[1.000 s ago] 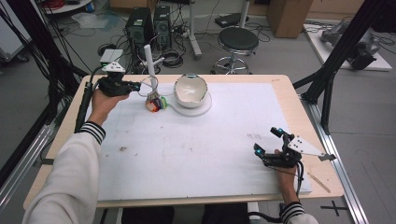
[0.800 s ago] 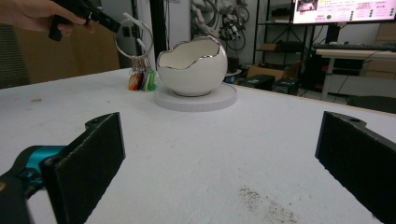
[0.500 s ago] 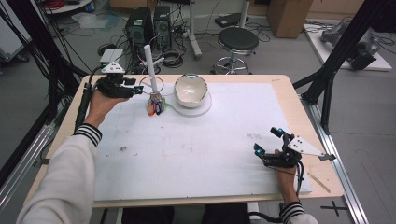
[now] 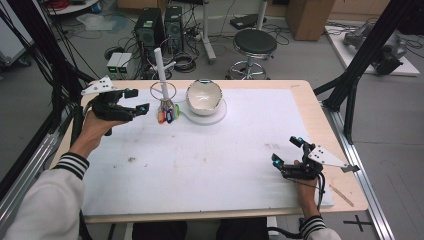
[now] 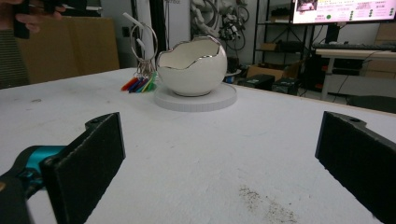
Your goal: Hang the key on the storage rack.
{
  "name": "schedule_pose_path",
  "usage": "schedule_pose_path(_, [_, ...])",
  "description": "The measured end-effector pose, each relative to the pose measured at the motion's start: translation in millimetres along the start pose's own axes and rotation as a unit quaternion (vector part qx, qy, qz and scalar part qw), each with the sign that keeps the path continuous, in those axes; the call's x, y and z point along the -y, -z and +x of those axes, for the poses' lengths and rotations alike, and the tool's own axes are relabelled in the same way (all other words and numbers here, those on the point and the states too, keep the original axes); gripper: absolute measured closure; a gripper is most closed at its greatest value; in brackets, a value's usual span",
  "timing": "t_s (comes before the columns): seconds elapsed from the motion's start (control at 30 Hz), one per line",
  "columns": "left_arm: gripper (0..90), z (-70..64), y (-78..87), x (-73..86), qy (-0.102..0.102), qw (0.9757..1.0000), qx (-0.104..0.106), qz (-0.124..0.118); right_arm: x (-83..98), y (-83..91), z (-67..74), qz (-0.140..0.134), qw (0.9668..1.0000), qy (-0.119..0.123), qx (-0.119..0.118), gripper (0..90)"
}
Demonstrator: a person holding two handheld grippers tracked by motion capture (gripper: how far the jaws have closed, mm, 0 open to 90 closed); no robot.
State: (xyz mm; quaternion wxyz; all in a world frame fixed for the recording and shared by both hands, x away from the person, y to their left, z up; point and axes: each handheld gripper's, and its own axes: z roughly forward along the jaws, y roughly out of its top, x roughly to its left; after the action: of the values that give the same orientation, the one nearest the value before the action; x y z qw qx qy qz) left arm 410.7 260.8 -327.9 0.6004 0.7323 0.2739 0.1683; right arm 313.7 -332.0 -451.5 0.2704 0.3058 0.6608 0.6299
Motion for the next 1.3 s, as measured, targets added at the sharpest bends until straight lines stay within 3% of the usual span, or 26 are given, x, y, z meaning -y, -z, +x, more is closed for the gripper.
schedule_pose_path(0.07, [12.8, -4.2, 5.1, 3.6, 0.010, 0.9998, 0.008, -0.014, 0.0, 0.0, 0.0, 0.000, 1.0000, 0.000, 0.000, 0.9])
schedule_pose_path(0.17, [7.2, -13.1, 13.7, 8.5, 0.008, 0.9996, 0.009, -0.026, 0.1, -0.1, 0.0, 0.000, 1.0000, 0.001, 0.000, 0.9])
schedule_pose_path(0.37, [1.7, -32.0, 28.5, 21.8, -0.003, 0.9994, -0.016, -0.030, 0.0, -0.1, 0.2, 0.000, 1.0000, 0.001, 0.000, 0.9])
schedule_pose_path(0.53, [1.7, -48.6, 40.4, 50.7, -0.022, 0.9985, -0.042, -0.026, 0.1, 0.3, 0.3, -0.002, 1.0000, 0.000, -0.001, 0.9])
schedule_pose_path(0.7, [1.7, -58.3, 54.8, 78.2, -0.019, 0.9950, -0.085, -0.048, 0.3, 0.8, 0.8, -0.003, 1.0000, 0.002, -0.001, 0.9])
schedule_pose_path(0.77, [1.7, -61.7, 59.9, 86.7, -0.027, 0.9925, -0.104, -0.057, 0.3, 0.8, 0.8, -0.003, 1.0000, 0.002, -0.001, 0.9])
schedule_pose_path(0.87, [1.7, -65.2, 63.2, 97.5, -0.033, 0.9903, -0.118, -0.065, 0.3, 0.7, 0.7, -0.003, 1.0000, 0.003, -0.001, 0.9])
schedule_pose_path(1.2, [1.7, -76.5, 67.1, 134.7, -0.028, 0.9845, -0.135, -0.109, 0.3, 0.5, 1.0, -0.003, 1.0000, 0.005, 0.002, 0.9])
schedule_pose_path(1.3, [1.7, -78.2, 67.6, 139.2, -0.028, 0.9843, -0.134, -0.112, 0.3, 0.5, 0.9, -0.003, 1.0000, 0.005, 0.002, 0.9])
